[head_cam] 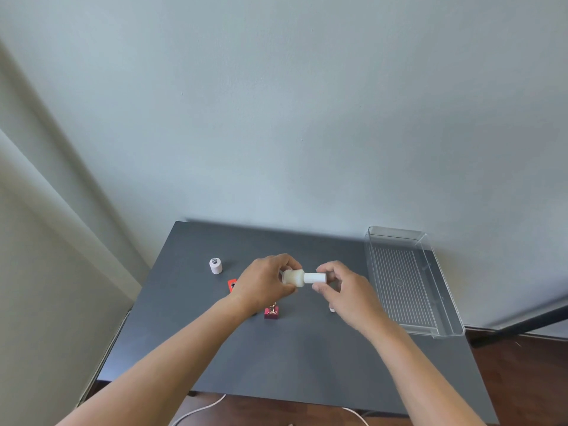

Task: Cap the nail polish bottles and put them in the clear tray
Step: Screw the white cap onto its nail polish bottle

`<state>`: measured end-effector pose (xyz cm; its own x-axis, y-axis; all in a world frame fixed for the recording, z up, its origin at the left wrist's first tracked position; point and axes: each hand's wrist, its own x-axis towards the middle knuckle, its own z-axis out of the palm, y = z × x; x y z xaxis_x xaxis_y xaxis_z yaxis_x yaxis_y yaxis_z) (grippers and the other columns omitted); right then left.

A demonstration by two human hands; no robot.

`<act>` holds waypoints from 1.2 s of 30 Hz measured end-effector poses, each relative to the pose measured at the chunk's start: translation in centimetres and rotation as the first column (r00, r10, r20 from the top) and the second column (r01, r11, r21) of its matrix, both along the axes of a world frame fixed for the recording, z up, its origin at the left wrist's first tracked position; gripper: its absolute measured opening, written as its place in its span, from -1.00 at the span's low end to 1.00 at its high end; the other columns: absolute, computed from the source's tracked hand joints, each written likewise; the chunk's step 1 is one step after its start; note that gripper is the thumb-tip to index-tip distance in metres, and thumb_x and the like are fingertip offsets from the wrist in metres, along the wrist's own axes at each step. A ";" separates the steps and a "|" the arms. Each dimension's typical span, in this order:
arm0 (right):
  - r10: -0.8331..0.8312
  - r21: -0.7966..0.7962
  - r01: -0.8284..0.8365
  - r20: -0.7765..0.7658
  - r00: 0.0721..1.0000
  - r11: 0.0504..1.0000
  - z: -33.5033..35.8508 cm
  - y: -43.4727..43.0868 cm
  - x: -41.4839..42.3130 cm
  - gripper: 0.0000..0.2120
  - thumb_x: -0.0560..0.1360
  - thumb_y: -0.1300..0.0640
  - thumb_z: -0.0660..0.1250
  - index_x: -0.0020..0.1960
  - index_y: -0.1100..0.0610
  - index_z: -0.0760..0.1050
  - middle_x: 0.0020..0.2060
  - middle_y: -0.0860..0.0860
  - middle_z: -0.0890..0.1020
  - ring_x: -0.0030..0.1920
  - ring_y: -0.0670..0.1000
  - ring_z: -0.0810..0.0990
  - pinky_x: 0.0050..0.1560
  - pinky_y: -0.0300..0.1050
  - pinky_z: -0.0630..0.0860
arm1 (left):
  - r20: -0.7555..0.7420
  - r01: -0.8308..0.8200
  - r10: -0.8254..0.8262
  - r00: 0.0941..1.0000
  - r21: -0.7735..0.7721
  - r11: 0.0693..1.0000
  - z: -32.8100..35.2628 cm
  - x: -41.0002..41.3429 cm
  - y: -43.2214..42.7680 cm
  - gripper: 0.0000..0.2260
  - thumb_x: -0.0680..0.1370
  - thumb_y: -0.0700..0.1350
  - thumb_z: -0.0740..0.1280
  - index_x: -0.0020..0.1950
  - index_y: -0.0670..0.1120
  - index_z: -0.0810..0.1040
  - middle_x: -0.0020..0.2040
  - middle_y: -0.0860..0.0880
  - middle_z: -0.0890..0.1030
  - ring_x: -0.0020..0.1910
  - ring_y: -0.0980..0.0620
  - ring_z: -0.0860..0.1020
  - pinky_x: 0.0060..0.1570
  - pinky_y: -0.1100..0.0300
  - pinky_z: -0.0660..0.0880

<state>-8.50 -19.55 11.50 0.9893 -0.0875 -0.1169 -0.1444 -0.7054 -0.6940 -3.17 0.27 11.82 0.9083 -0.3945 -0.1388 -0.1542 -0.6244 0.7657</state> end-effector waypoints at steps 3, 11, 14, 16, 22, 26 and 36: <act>0.000 -0.021 0.001 0.019 1.000 1.000 0.1 0.1 -0.1 -0.98 0.53 -0.07 0.33 -0.06 -0.15 0.50 -0.26 -0.16 0.63 -0.36 -0.05 0.60 -0.20 0.00 0.58 | 0.011 0.003 -0.003 1.000 -0.003 1.000 -0.1 -0.1 -0.1 -0.75 0.38 -0.11 0.45 -0.02 0.18 0.58 -0.07 0.18 0.62 -0.11 0.16 0.60 -0.06 0.01 0.59; -0.077 -0.015 0.077 -0.042 0.996 0.997 0.3 0.8 -0.4 -0.45 0.58 -0.31 0.01 -0.34 0.02 0.47 -0.44 -0.06 0.63 -0.42 -0.03 0.59 -0.22 0.00 0.59 | 0.047 0.026 -0.026 0.999 -0.007 1.000 0.0 -0.4 -0.5 -0.76 0.39 -0.12 0.45 -0.03 0.17 0.57 -0.07 0.15 0.62 -0.10 0.18 0.56 -0.04 0.09 0.56; -0.069 -0.026 0.067 -0.107 0.992 0.997 0.1 0.6 -0.7 -0.41 0.52 -0.42 -0.05 -0.30 -0.02 0.50 -0.47 -0.15 0.62 -0.43 -0.07 0.58 -0.24 -0.05 0.55 | 0.017 0.038 -0.038 0.999 0.005 0.999 -0.3 -0.5 -0.2 -0.75 0.39 -0.12 0.45 -0.02 0.17 0.58 -0.07 0.16 0.61 -0.12 0.19 0.56 -0.07 0.11 0.58; -0.018 -0.064 0.012 -0.099 0.995 0.998 -0.2 0.5 -1.1 -0.50 0.46 -0.48 -0.02 -0.08 -0.15 0.49 -0.37 -0.19 0.61 -0.32 -0.11 0.59 -0.27 -0.13 0.45 | -0.005 0.040 -0.040 0.999 0.010 0.999 -0.6 -0.6 0.0 -0.75 0.39 -0.12 0.45 -0.02 0.18 0.59 -0.07 0.15 0.61 -0.13 0.19 0.57 -0.09 0.11 0.59; 0.015 -0.091 -0.014 0.011 1.000 0.996 -1.1 0.8 -2.2 -0.86 0.54 -0.09 0.31 0.09 -0.18 0.43 -0.17 -0.24 0.58 -0.27 -0.13 0.57 -0.15 -0.07 0.53 | -0.016 0.052 -0.051 0.999 0.022 0.998 -0.9 -0.8 0.3 -0.75 0.39 -0.12 0.46 -0.01 0.17 0.60 -0.06 0.14 0.61 -0.10 0.20 0.56 -0.07 0.13 0.58; 0.023 -0.085 -0.023 -0.001 1.000 0.996 -1.0 0.9 -2.4 -0.84 0.59 -0.14 0.19 0.01 -0.09 0.46 -0.28 -0.13 0.58 -0.26 -0.01 0.61 -0.16 -0.02 0.54 | 0.000 0.055 -0.056 0.998 0.029 0.998 -0.9 -1.1 0.2 -0.75 0.39 -0.13 0.45 0.00 0.13 0.60 -0.07 0.16 0.61 -0.14 0.20 0.56 -0.09 0.15 0.56; 0.046 -0.133 -0.051 -0.041 0.998 0.990 -0.7 0.9 -2.2 -0.69 0.57 -0.25 0.16 0.14 -0.11 0.52 -0.19 -0.16 0.61 -0.20 -0.04 0.59 -0.13 -0.07 0.51 | -0.044 0.063 -0.061 0.997 0.056 0.996 -0.7 -1.4 0.3 -0.76 0.39 -0.09 0.45 -0.04 0.22 0.58 -0.07 0.18 0.62 -0.17 0.17 0.60 -0.25 0.23 0.60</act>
